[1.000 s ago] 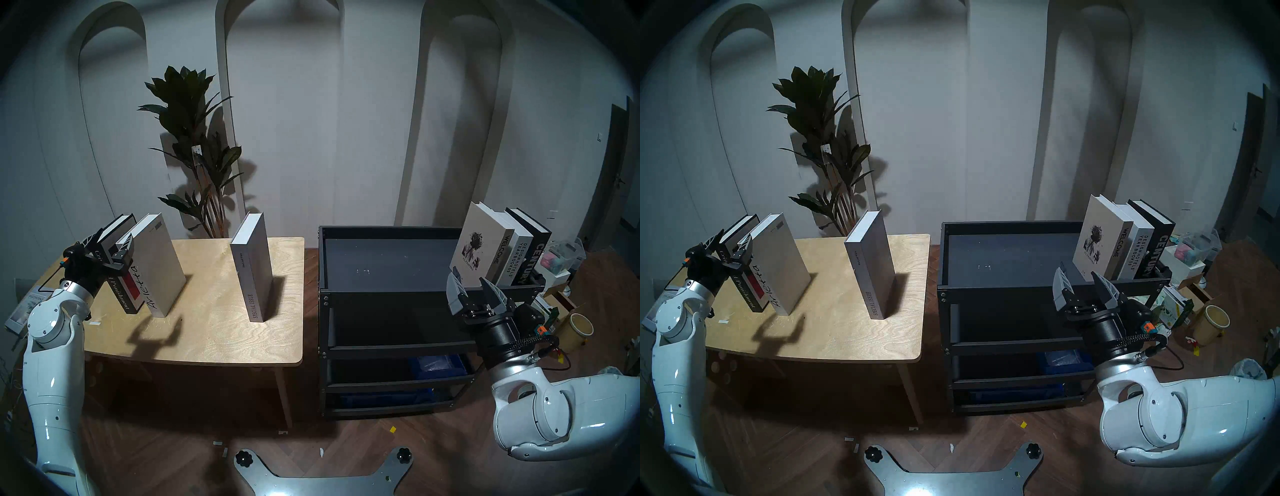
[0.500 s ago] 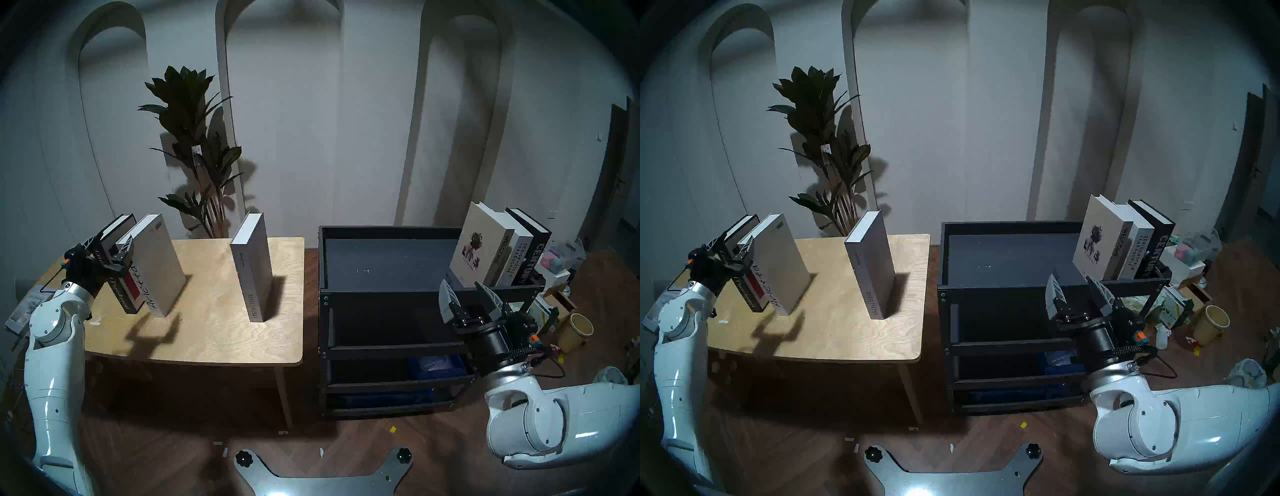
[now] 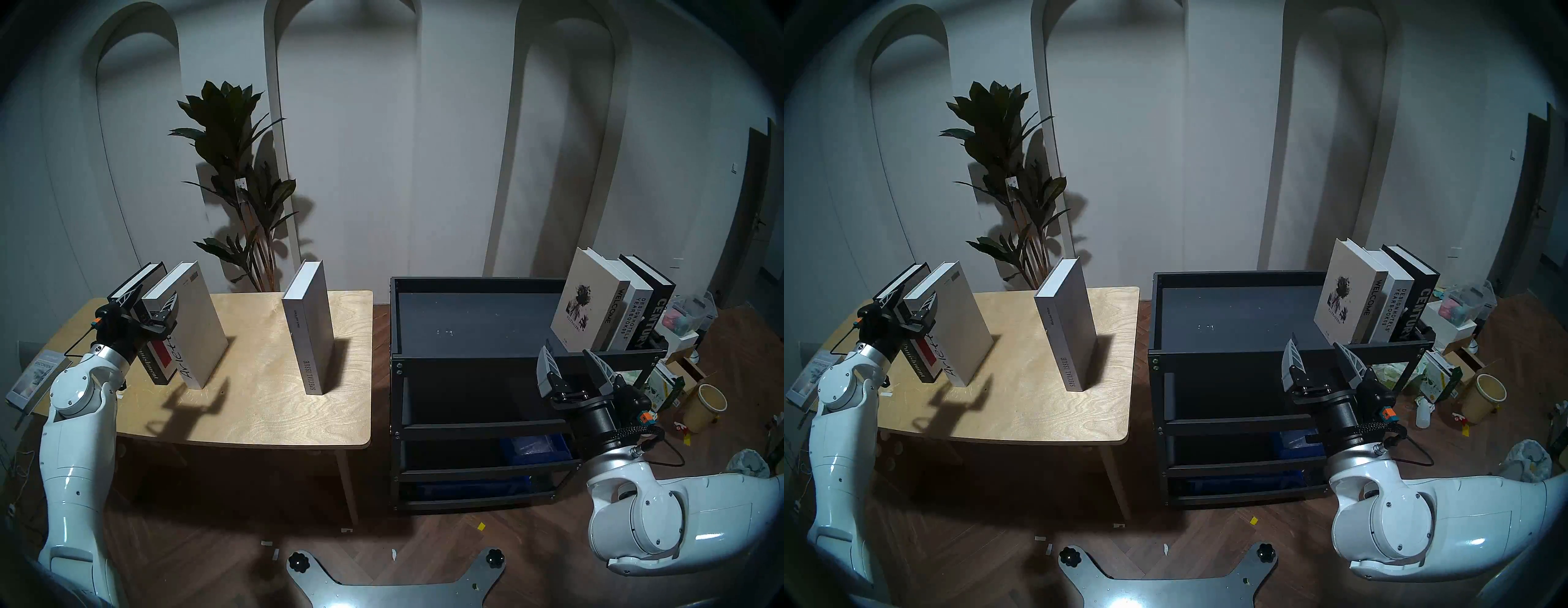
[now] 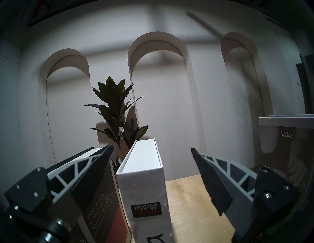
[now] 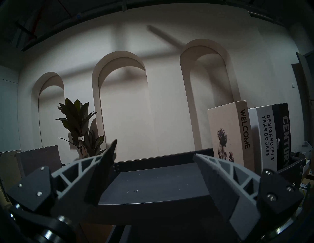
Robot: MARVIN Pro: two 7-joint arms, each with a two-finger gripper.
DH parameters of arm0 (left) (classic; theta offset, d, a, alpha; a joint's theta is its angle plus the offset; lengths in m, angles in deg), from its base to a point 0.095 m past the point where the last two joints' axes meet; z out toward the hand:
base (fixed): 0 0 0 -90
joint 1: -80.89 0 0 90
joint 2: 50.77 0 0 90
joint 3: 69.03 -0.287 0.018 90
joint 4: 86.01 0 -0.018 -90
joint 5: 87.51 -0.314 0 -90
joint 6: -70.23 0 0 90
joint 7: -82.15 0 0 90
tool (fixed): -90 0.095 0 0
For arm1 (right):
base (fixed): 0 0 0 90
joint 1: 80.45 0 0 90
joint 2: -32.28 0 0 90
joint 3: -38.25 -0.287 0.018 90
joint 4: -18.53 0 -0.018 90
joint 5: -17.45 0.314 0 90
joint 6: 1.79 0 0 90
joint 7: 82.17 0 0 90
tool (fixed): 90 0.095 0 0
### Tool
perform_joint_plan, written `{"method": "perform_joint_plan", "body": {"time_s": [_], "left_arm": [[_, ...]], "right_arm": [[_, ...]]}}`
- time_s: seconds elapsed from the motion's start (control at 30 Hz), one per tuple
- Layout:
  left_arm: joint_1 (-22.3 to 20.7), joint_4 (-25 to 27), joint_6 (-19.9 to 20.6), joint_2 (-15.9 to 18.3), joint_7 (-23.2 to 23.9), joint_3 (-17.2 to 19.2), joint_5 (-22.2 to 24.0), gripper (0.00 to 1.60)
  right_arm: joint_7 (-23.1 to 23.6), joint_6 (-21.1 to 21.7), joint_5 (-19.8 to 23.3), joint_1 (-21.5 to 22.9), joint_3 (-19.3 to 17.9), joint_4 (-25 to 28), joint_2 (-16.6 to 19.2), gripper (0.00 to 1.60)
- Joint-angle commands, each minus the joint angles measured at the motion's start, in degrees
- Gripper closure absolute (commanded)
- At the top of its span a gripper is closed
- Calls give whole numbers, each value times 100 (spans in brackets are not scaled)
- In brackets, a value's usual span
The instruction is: Move the books from the display table onto the shelf, standing them upright with spines facing out and tallest at one end
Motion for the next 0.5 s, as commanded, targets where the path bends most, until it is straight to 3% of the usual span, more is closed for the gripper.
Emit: {"method": "perform_joint_plan", "body": {"time_s": [0.0,0.47], "left_arm": [[-383,-131,-162,140,-2,-30,-25,0],[-626,-460,-190,86,55,-245,45,0]], "right_arm": [[-214,170,-36,95,-91,-17,-232,0],[-322,364,-54,162,-63,-177,-408,0]]}}
